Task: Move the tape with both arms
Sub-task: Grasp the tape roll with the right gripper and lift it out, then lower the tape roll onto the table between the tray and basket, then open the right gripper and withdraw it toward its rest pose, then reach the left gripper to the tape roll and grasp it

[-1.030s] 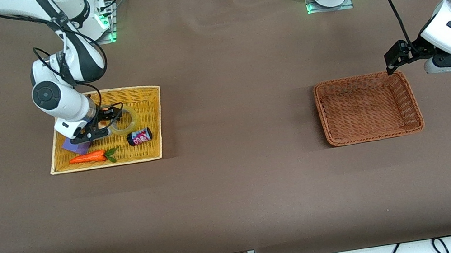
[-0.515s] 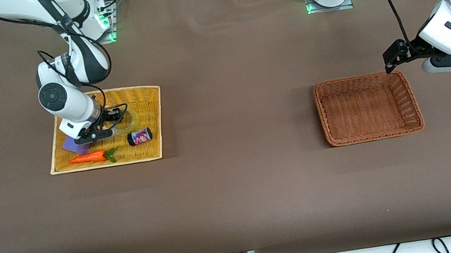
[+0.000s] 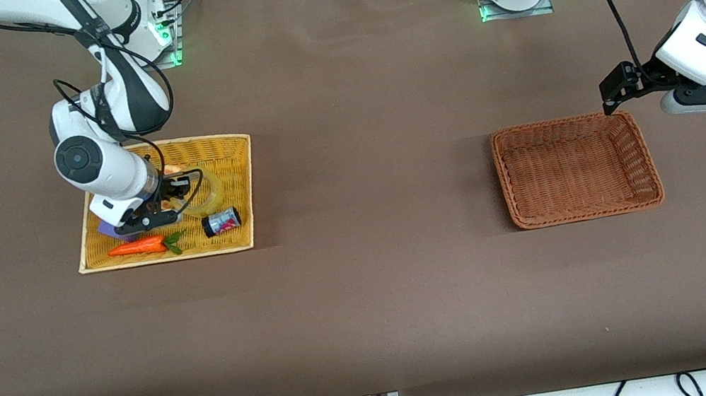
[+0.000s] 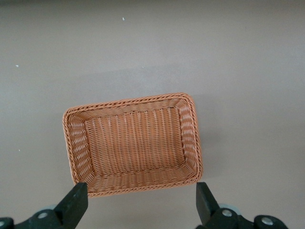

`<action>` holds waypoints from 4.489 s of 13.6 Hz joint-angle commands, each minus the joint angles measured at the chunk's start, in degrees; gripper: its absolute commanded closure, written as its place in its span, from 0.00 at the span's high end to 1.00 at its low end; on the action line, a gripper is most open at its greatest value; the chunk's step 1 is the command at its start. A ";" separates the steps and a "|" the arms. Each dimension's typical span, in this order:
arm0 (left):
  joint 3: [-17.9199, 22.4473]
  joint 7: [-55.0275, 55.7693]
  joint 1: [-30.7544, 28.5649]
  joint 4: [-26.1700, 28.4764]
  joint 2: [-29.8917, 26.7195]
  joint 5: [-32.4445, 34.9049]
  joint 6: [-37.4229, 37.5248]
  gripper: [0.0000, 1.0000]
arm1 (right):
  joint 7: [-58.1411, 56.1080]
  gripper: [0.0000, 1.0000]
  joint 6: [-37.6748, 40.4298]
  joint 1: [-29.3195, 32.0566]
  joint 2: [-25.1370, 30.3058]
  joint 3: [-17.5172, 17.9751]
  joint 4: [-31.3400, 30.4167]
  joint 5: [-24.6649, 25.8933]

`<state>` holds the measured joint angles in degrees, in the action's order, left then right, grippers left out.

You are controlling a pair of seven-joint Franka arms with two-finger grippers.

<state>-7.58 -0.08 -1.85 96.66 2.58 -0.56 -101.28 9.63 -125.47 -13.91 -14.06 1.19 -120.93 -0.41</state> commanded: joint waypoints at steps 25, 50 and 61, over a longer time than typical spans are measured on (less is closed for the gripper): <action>0.73 0.35 -1.93 -1.56 2.43 -0.85 0.99 1.00 | 46.27 0.01 -4.08 -34.78 -34.01 2.94 44.11 2.17; -0.77 0.26 -2.19 -1.29 3.57 -0.85 3.37 1.00 | -2.92 1.00 24.92 -3.78 16.84 -2.16 17.50 -1.08; -9.20 6.15 6.83 -1.29 20.60 -1.90 -8.38 1.00 | -6.82 1.00 27.48 16.82 19.51 9.73 18.80 -0.38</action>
<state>-17.12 5.23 2.18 97.22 18.62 -1.50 -106.17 3.05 -97.77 2.50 5.31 11.58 -102.35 -0.57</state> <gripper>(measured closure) 0.000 0.000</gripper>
